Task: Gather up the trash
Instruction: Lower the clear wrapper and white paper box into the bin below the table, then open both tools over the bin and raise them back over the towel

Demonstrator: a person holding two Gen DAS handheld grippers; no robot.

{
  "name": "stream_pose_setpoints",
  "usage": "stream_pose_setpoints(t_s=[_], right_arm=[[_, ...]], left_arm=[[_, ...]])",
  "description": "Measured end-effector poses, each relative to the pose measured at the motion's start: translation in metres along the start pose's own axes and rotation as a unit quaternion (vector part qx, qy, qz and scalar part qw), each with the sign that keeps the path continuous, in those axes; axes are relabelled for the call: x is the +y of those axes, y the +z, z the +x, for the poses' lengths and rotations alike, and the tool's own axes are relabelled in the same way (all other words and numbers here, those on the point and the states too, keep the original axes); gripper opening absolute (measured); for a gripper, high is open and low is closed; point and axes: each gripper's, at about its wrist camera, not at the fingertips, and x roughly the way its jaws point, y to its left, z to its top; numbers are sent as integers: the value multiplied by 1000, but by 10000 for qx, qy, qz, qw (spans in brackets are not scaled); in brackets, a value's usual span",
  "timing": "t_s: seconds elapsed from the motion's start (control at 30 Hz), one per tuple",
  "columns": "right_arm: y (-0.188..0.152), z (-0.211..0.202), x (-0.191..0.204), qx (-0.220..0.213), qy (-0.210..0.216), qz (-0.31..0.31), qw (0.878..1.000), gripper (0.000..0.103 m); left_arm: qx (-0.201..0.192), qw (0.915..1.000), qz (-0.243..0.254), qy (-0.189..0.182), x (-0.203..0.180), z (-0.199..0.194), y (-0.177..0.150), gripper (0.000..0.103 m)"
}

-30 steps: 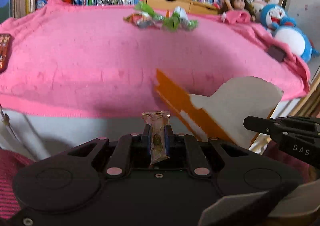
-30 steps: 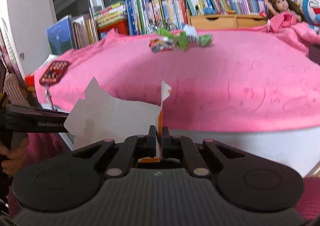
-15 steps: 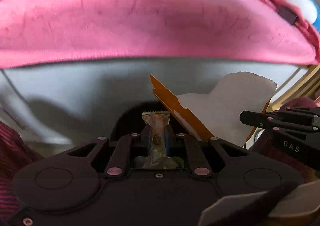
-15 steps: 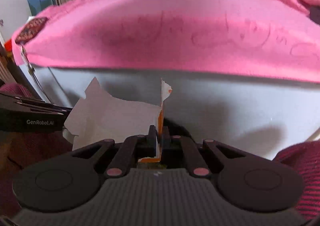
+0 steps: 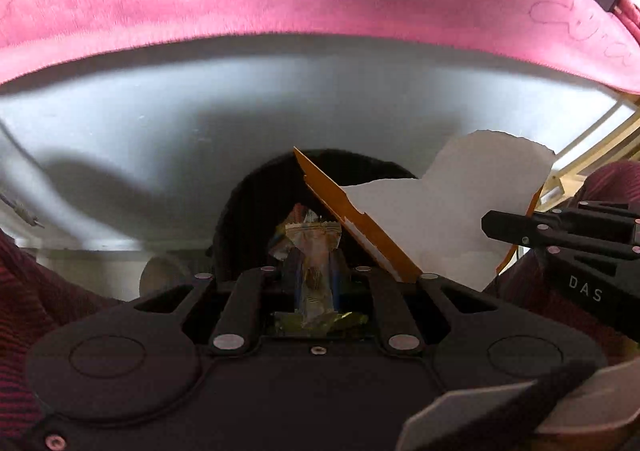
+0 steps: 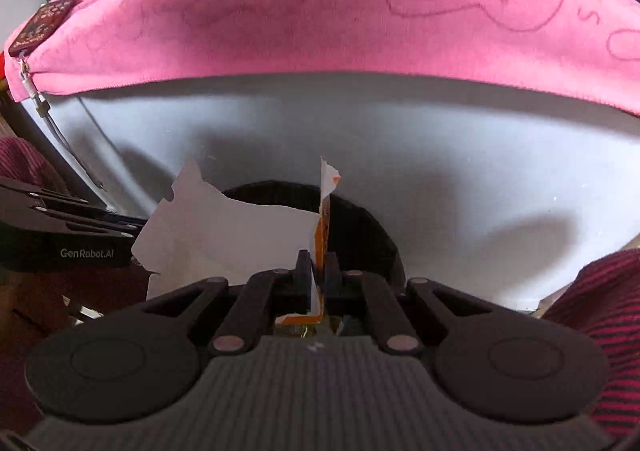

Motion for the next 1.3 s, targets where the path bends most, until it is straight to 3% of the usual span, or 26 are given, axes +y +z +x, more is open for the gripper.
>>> stream_pose_setpoints(t_s=[0.33,0.57,0.7,0.73,0.8,0.87,1.07,1.3], right_arm=[[1,11,3,137,57,150,9998,14],[4,14,3,149,74,171,9997,23],[6,14,-2,150,137,211,9996,31],[6,14,-2,140,145,206,9996,32],[5,12,-3,122,169,198,9996,46],[6,13,-4,102,187,188,9996,46],[10,3,-4,-66,296,187,9994,50],[31,-28,-7,-711,532,20,9960,59]], left_arm=[[218,9998,20,40,-1,10,-3,17],[210,9998,12,57,-3,7,-1,19],[174,9998,-9,28,-3,4,-2,37],[157,9999,-5,21,-3,4,-2,38],[126,9999,1,13,-3,1,-1,40],[96,10000,3,21,-3,0,-1,43],[-151,9998,77,48,-4,-15,6,48],[-832,9962,233,-70,-8,-61,23,52]])
